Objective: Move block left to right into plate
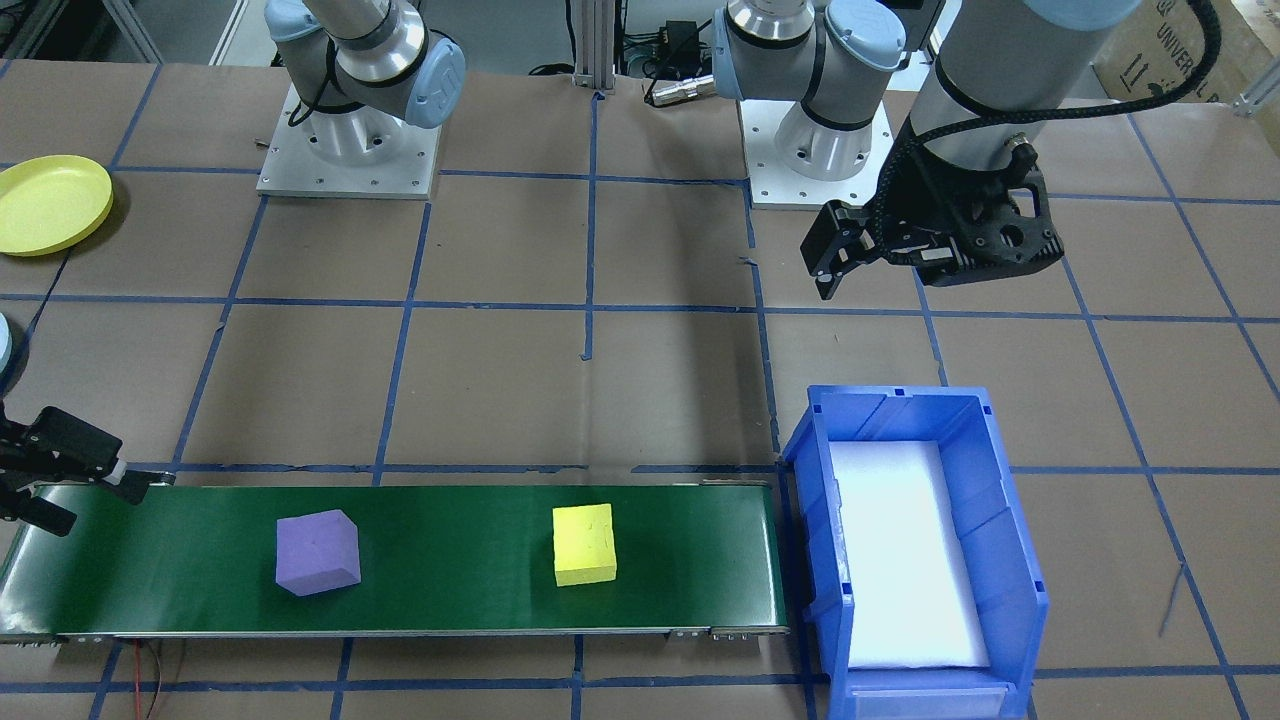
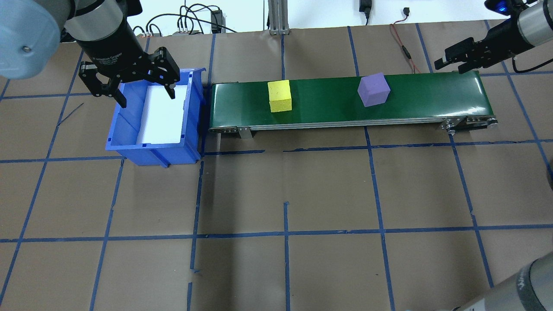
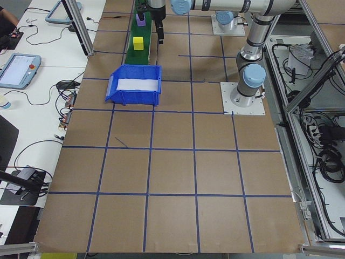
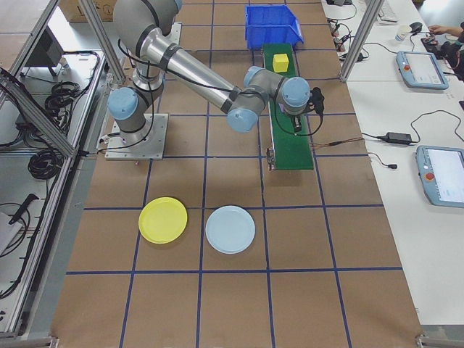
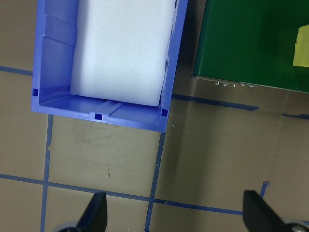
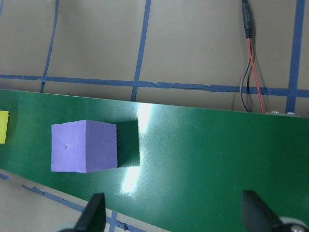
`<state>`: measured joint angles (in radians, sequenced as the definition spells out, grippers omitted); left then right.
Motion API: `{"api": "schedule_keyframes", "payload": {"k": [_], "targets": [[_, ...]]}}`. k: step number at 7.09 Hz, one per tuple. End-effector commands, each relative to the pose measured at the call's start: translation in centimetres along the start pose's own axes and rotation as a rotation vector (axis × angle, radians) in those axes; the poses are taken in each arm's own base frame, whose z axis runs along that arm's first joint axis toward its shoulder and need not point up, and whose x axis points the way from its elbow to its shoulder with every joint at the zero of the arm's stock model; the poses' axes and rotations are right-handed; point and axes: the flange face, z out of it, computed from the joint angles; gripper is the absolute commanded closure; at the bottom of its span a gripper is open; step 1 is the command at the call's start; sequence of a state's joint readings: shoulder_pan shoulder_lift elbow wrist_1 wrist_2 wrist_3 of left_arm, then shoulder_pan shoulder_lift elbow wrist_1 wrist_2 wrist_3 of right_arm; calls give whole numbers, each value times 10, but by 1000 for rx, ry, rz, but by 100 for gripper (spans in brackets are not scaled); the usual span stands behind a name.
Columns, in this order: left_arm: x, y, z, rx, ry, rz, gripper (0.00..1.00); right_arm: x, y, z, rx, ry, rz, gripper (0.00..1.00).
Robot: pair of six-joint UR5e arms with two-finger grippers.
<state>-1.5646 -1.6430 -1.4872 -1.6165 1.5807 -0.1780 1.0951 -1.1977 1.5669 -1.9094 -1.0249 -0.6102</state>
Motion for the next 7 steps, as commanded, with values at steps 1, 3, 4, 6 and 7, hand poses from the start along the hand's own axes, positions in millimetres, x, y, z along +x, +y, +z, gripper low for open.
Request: {"api": "schedule_keyframes", "payload": {"k": [1,3,4,6,7], "targets": [[-1,-4,-1,17,5,-5,0,3,3,7,18,7,-20,0],[-2,-5,-1,23,5,-6,0,7,1,23,15,-34,-11,0],[0,-3,-4,28,6,-3,0,1,0,23,20,-45,-17,0],[0,-3,-3,26,4,-3,0,-1,0,28,11,-53,-10,0],[0,-2,-3,25,5,-11,0,-5,-1,31,8,-55,-17,0]]}}
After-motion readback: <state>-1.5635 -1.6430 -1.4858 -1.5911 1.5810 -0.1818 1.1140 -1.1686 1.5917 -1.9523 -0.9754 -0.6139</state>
